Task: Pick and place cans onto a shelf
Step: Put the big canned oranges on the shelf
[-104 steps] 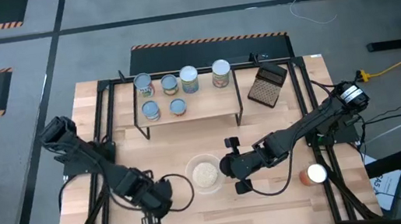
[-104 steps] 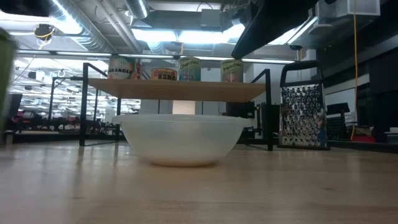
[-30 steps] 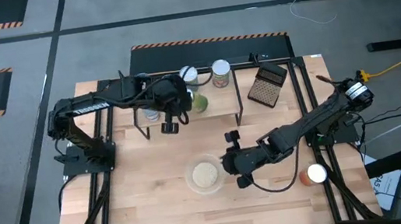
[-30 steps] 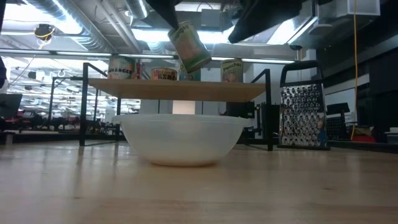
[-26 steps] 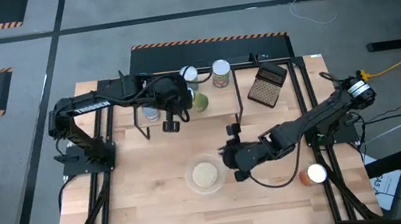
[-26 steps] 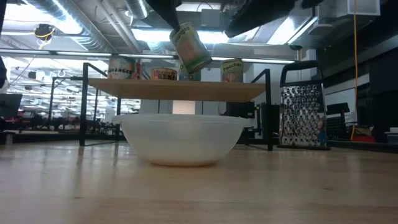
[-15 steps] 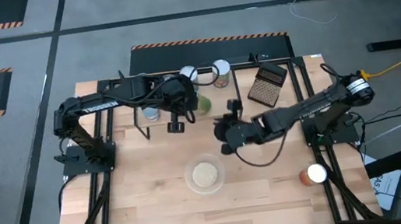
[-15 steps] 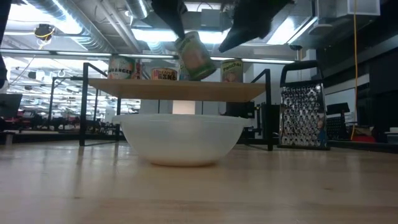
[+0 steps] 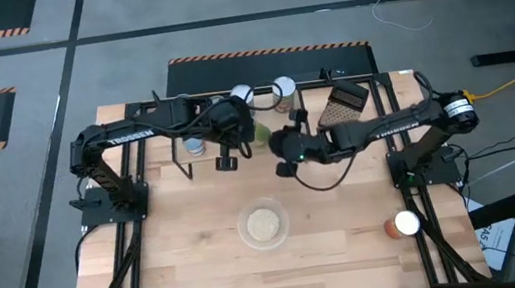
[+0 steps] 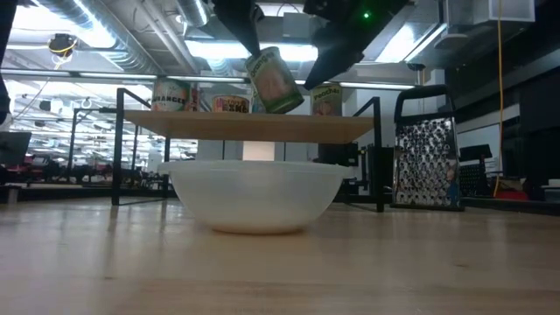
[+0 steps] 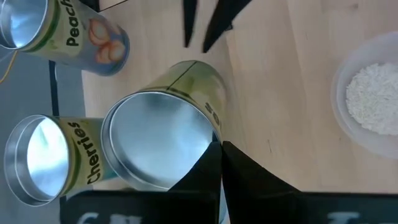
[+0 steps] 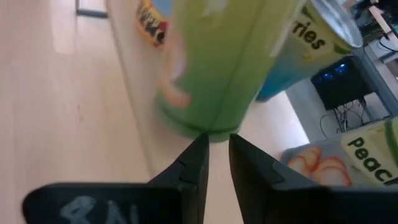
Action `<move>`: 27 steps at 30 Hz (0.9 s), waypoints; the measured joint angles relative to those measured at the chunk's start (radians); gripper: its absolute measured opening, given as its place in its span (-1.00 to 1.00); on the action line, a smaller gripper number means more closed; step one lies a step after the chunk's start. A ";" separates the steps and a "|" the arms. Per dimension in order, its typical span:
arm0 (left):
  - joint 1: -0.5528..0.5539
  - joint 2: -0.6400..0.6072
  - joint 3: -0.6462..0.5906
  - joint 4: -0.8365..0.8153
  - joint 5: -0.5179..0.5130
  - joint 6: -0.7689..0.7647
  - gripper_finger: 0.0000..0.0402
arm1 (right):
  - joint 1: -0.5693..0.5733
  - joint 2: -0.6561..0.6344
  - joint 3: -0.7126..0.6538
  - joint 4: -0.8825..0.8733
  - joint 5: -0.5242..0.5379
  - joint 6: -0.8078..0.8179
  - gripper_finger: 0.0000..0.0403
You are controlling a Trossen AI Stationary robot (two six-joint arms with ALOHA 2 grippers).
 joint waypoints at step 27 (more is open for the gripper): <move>0.000 0.000 0.000 0.008 -0.011 0.001 -0.95 | -0.094 0.027 0.000 0.091 -0.124 -0.010 -0.67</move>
